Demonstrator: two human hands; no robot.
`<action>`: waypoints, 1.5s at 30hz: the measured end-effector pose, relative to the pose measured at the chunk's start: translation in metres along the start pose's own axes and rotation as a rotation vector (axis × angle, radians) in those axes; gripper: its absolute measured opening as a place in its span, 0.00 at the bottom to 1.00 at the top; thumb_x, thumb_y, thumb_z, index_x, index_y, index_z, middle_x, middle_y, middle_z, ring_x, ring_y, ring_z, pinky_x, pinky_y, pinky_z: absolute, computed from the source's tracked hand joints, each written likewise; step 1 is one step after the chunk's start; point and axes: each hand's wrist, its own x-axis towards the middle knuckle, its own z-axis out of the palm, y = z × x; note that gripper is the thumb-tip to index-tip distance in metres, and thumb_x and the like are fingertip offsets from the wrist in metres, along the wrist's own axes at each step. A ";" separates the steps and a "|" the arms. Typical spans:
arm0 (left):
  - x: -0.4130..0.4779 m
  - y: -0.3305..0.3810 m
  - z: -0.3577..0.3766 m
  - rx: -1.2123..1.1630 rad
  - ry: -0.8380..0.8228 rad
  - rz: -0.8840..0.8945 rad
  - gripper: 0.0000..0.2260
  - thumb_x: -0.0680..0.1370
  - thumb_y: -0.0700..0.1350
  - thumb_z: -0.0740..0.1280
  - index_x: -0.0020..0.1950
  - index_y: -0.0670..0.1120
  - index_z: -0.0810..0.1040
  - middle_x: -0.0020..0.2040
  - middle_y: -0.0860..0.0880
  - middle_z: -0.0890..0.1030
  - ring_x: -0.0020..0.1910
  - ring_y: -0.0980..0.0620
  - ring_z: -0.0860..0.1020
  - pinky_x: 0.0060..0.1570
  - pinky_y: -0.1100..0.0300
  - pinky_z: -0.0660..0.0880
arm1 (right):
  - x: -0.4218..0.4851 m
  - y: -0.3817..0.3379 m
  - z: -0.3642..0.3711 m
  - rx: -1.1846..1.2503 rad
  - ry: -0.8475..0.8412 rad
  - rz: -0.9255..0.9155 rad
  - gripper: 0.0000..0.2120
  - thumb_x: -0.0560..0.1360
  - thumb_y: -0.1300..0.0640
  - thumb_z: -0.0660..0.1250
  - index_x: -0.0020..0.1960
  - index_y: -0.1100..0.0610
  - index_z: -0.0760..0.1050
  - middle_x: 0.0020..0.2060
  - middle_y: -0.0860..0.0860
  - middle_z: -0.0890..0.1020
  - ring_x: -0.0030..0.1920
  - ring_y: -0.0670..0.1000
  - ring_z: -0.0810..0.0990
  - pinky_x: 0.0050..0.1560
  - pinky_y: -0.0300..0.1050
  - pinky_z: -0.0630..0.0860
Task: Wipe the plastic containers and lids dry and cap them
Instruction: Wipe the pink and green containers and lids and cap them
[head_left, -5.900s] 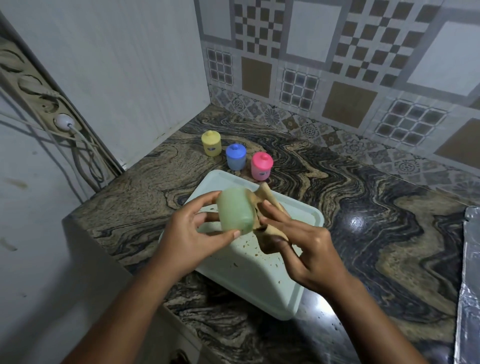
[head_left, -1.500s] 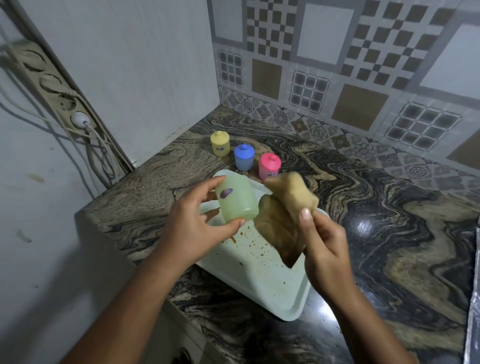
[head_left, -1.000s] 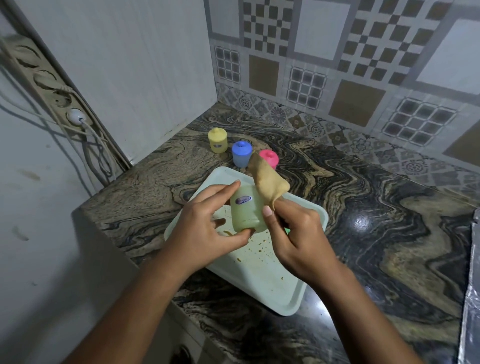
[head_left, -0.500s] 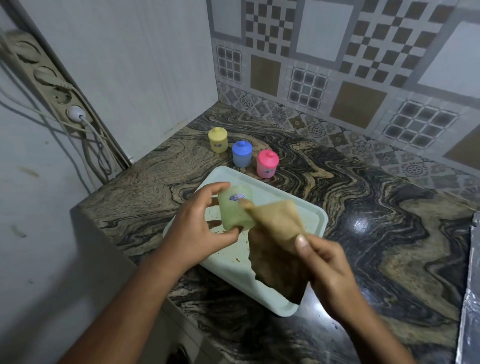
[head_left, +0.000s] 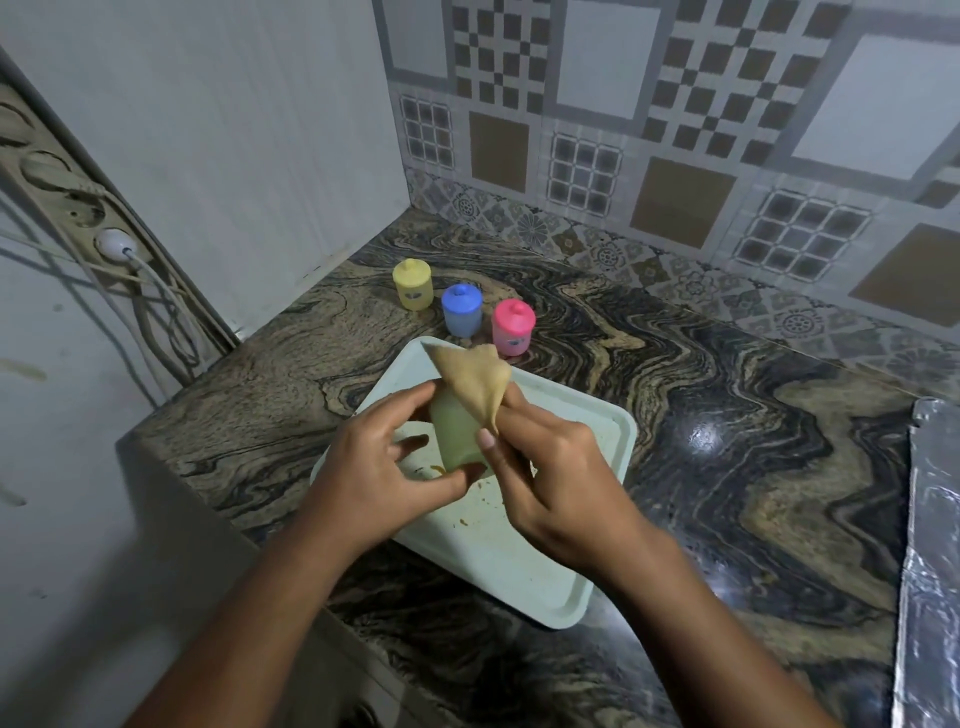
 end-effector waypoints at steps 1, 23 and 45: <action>0.001 -0.002 0.000 -0.017 0.005 -0.022 0.30 0.60 0.54 0.79 0.61 0.62 0.77 0.56 0.60 0.82 0.57 0.55 0.82 0.54 0.57 0.81 | -0.002 0.000 -0.001 0.014 -0.011 -0.027 0.11 0.82 0.66 0.63 0.41 0.63 0.72 0.43 0.51 0.75 0.44 0.39 0.75 0.49 0.28 0.65; 0.001 -0.001 -0.003 -0.137 -0.076 -0.007 0.39 0.65 0.41 0.82 0.71 0.61 0.71 0.64 0.58 0.74 0.61 0.48 0.80 0.48 0.51 0.83 | -0.007 0.005 -0.017 0.635 0.359 0.318 0.23 0.82 0.47 0.64 0.42 0.67 0.77 0.32 0.61 0.77 0.35 0.54 0.74 0.34 0.54 0.72; 0.000 0.004 -0.004 0.004 0.108 0.029 0.35 0.61 0.52 0.81 0.67 0.55 0.77 0.63 0.56 0.79 0.55 0.53 0.82 0.41 0.52 0.84 | -0.024 -0.009 -0.002 0.075 0.234 -0.037 0.13 0.82 0.58 0.61 0.41 0.58 0.79 0.39 0.48 0.83 0.41 0.41 0.81 0.42 0.37 0.75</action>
